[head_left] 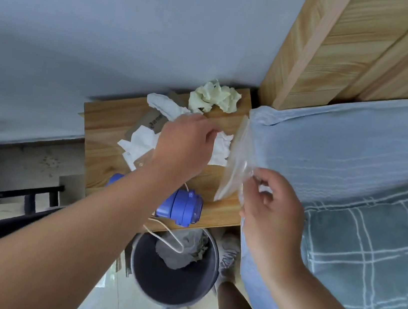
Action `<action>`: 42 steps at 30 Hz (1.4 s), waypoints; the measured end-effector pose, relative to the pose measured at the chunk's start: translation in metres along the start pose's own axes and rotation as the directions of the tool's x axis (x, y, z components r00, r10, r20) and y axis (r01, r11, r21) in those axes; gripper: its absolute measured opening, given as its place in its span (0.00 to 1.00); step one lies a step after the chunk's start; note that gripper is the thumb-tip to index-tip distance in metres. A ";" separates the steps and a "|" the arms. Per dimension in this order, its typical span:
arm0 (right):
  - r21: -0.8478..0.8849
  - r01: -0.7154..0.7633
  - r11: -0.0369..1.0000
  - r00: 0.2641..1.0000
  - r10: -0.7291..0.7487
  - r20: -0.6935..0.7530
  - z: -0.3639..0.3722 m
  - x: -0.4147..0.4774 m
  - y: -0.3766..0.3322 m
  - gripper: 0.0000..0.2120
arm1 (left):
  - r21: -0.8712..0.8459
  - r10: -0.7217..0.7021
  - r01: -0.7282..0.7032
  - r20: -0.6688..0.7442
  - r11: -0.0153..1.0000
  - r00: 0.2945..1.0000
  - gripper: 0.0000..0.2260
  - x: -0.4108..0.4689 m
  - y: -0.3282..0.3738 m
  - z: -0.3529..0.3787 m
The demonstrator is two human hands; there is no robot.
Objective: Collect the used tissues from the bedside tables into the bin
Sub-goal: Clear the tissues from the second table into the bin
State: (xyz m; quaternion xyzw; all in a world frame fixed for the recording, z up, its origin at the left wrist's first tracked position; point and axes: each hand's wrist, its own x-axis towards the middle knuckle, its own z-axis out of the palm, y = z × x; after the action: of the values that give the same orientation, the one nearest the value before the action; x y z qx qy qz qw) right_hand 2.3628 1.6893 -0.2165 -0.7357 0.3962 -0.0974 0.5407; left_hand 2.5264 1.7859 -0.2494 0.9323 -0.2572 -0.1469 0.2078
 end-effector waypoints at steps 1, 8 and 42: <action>0.019 -0.018 1.000 1.000 0.018 -0.001 -0.008 -0.007 0.001 0.02 | 0.114 0.032 -0.041 0.079 0.993 0.996 0.14 0.010 0.003 0.006; 0.110 -0.190 0.976 0.980 0.183 0.072 -0.047 -0.042 0.027 0.11 | 0.447 -0.024 -0.177 0.409 0.877 0.912 0.21 0.032 0.017 0.050; -0.520 -0.056 0.852 0.824 0.334 0.459 0.062 -0.171 0.194 0.11 | -0.578 -0.833 0.808 0.387 0.116 0.397 0.07 -0.329 -0.129 0.155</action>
State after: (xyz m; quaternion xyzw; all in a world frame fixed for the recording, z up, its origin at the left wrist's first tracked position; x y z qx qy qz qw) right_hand 2.1917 1.8316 -0.3619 -0.7985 0.3171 0.2709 0.4342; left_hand 2.2498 2.0167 -0.3891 0.7621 0.3782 -0.3047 0.4282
